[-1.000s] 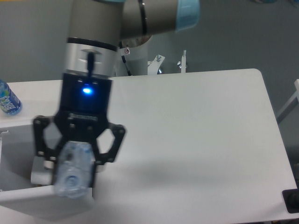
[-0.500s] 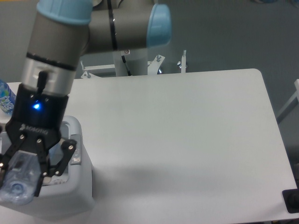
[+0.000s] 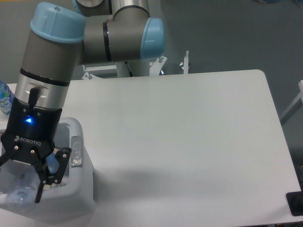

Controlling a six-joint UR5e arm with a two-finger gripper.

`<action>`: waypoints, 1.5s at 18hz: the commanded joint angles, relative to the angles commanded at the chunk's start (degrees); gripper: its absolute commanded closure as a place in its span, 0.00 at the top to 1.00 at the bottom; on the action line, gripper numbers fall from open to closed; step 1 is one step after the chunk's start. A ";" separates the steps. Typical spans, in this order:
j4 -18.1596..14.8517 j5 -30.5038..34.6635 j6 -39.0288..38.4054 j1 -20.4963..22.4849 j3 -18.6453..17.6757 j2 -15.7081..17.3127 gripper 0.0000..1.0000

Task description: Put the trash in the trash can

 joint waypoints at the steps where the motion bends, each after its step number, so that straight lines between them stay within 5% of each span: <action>1: 0.00 0.00 0.00 1.23 0.00 0.26 1.00; 5: -0.44 0.87 4.72 5.98 -1.31 2.28 1.00; 9: -1.57 14.55 14.31 9.41 -4.04 4.56 1.00; 17: -15.80 21.26 40.92 19.86 -4.39 7.64 1.00; 21: -23.63 22.49 53.94 21.81 -4.39 8.96 1.00; 27: -26.45 28.57 62.67 21.81 -4.66 9.32 1.00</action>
